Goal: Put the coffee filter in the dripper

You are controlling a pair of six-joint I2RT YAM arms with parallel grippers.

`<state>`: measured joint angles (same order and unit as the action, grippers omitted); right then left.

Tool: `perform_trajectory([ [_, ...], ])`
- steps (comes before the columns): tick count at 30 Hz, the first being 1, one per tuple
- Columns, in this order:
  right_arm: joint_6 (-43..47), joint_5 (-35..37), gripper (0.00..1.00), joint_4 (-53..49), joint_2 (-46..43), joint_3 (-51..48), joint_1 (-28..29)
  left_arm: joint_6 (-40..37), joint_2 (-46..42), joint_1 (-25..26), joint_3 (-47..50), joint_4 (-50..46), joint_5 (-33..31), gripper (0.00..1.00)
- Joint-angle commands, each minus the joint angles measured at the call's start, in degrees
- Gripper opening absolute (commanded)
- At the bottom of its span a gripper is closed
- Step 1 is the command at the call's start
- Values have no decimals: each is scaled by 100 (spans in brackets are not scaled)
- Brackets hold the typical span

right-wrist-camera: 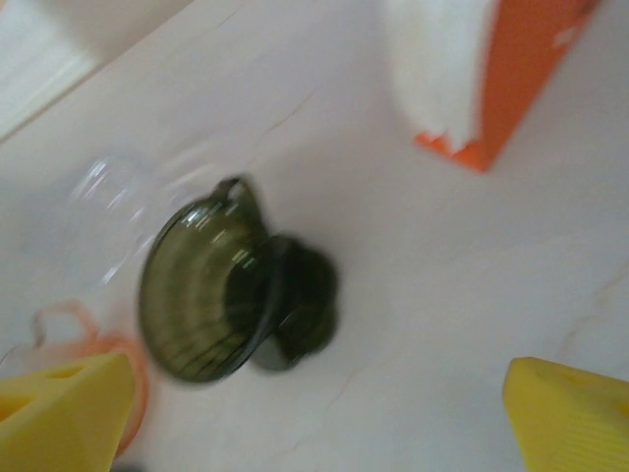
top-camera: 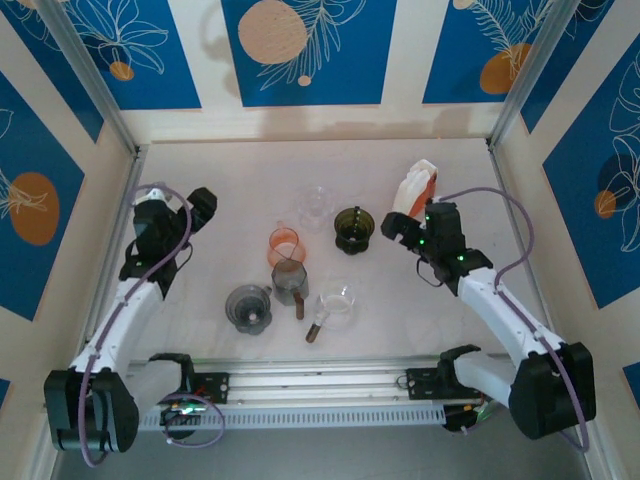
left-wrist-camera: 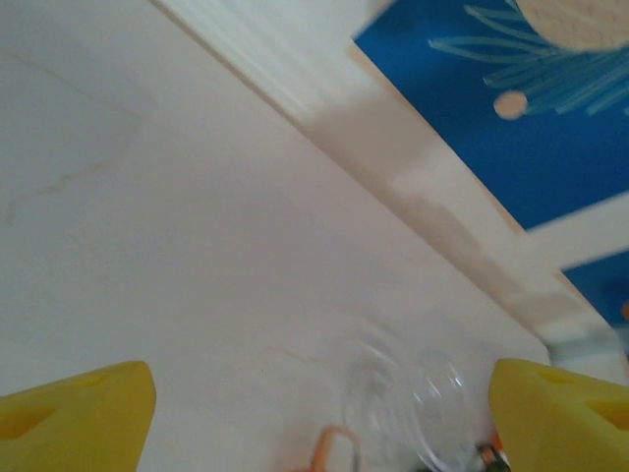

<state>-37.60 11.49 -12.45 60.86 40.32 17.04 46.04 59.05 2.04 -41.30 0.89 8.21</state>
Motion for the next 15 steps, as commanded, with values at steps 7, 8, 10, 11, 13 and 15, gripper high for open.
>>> perform_trajectory([
  [7, 947, -655, 88, -593, 425, 1079, 1934, -46, -1067, 231, 520, -1921, 936, 87],
  [8, 976, -654, 86, -637, 653, 1274, 2070, -48, -1176, 244, 615, -1950, 984, 88],
  [10, 948, -493, 81, -713, 1160, 1649, 2275, -19, -1346, 244, 753, -2017, 1062, 88],
  [11, 864, -426, 79, -721, 1428, 1834, 2342, -5, -1417, 248, 828, -2010, 1100, 89],
  [13, 724, -439, 76, -656, 1951, 2171, 2432, 33, -1514, 245, 956, -1984, 1191, 100],
  [15, 577, -270, 72, -726, 2438, 2545, 2522, 54, -1591, 252, 1038, -1958, 1270, 100],
])
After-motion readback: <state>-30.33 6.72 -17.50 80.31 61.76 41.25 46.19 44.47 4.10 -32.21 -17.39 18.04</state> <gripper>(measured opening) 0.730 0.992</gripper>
